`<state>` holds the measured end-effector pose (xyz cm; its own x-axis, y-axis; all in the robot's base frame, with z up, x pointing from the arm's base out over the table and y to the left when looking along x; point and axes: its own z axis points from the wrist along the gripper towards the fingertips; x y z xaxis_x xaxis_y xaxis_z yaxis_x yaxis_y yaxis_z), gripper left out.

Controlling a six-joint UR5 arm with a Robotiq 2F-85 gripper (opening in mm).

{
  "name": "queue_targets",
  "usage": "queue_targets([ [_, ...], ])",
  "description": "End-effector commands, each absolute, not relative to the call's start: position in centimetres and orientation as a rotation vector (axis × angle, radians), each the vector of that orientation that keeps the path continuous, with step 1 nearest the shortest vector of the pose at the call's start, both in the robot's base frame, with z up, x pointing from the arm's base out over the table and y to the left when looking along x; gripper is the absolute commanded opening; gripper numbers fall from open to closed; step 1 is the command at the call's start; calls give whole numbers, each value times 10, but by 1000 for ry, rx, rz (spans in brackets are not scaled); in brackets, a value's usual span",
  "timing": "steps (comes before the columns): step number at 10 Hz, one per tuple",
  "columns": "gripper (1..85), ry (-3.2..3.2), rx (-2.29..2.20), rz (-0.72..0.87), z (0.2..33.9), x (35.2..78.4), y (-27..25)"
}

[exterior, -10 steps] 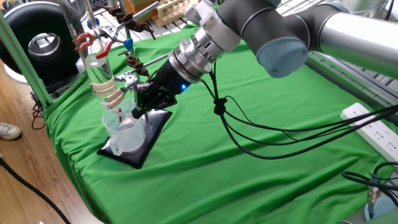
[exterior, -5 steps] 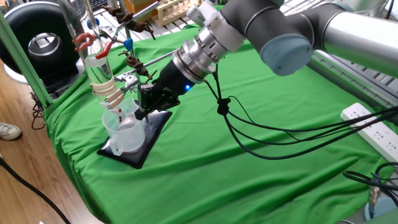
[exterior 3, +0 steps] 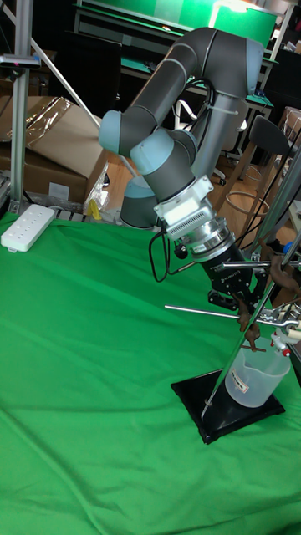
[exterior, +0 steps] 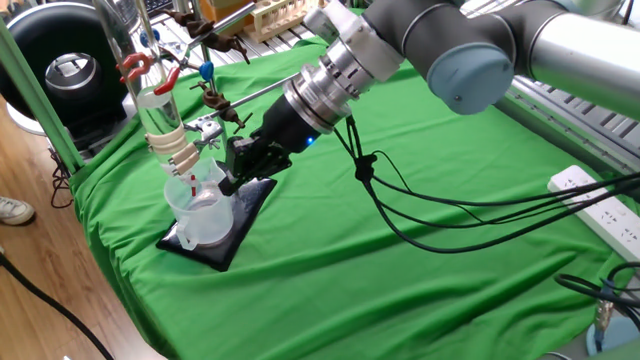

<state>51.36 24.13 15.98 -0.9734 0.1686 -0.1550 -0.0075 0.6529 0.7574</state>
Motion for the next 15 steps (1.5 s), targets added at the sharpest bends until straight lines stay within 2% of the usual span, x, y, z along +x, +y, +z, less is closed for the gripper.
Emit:
queue_targets([
  [1, 13, 2643, 122, 1206, 161, 514, 241],
  [5, 13, 2647, -42, 1157, 155, 506, 245],
  [10, 13, 2388, -655, 913, 154, 519, 243],
  [15, 13, 2277, -797, 846, 155, 520, 251],
])
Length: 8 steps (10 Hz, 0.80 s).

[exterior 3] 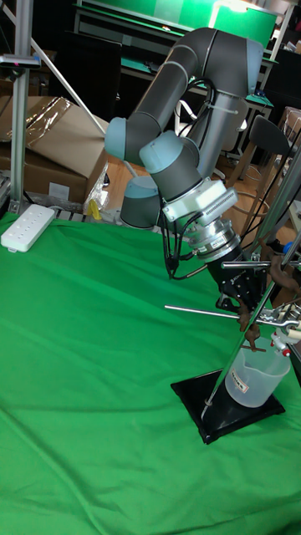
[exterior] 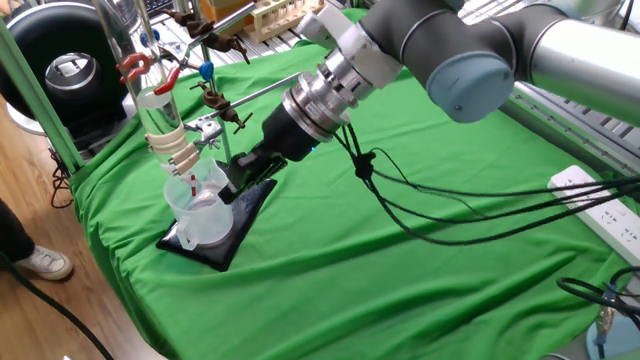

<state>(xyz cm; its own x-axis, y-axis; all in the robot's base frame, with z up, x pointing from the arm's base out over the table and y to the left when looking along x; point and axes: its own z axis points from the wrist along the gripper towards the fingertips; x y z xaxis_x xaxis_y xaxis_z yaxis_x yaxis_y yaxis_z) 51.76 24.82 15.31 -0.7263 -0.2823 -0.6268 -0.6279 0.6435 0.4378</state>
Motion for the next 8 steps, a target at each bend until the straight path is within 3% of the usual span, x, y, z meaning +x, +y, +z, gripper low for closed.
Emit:
queue_targets([
  [1, 13, 2270, -812, 824, 154, 522, 251],
  [3, 13, 2271, -869, 728, 144, 527, 241],
  [8, 13, 2143, -1035, 747, 149, 518, 259],
])
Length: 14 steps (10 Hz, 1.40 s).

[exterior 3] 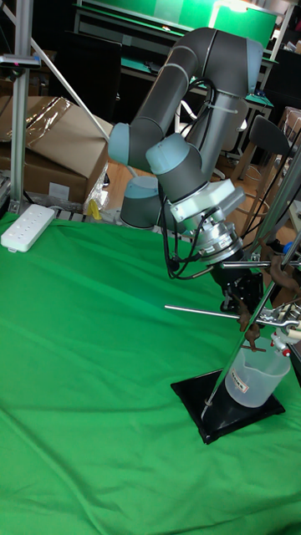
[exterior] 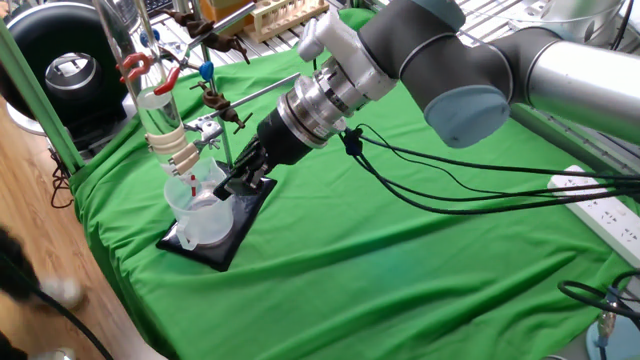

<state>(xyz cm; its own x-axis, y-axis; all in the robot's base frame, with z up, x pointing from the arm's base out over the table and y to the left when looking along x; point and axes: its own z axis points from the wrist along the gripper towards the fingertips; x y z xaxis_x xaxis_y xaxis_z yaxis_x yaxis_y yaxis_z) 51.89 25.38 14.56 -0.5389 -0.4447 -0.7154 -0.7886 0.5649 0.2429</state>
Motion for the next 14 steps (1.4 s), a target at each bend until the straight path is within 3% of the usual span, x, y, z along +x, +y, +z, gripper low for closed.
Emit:
queue_targets([
  [1, 13, 2143, -1043, 744, 148, 518, 260],
  [5, 13, 2174, -1013, 759, 151, 520, 267],
  [9, 13, 2198, -1098, 640, 135, 522, 250],
  [14, 13, 2113, -1076, 708, 151, 524, 265],
])
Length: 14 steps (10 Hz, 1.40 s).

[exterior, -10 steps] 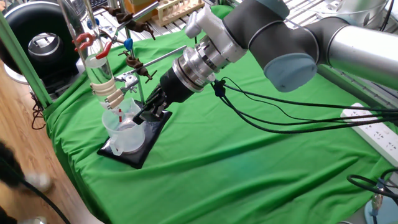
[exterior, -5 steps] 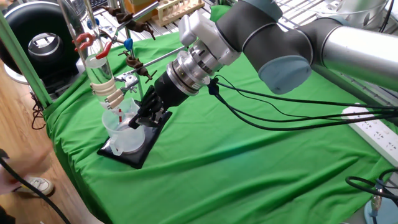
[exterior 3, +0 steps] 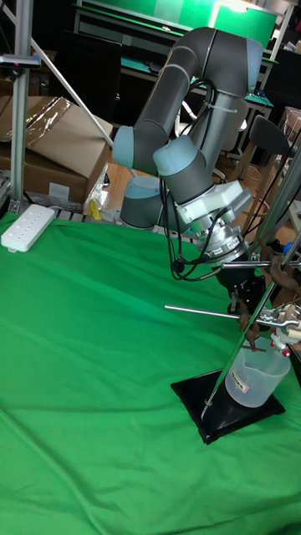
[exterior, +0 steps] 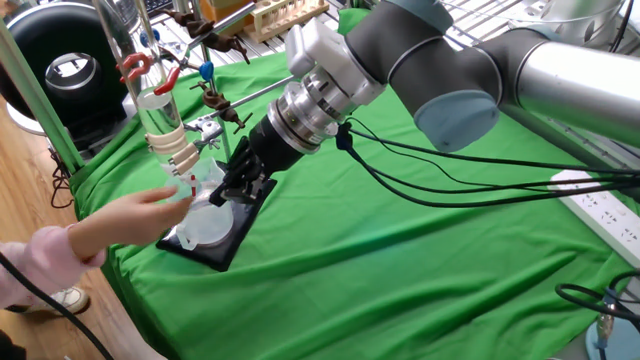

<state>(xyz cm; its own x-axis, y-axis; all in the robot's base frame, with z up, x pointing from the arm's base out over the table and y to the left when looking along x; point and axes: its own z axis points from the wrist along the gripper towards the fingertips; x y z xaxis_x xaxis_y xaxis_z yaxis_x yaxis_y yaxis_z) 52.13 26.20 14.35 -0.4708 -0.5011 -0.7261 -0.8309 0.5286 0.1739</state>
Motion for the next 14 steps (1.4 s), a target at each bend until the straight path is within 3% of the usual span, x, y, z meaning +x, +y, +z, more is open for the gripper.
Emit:
queue_targets([
  [1, 13, 2093, -1095, 671, 150, 528, 262],
  [14, 13, 2076, -1008, 678, 142, 538, 265],
])
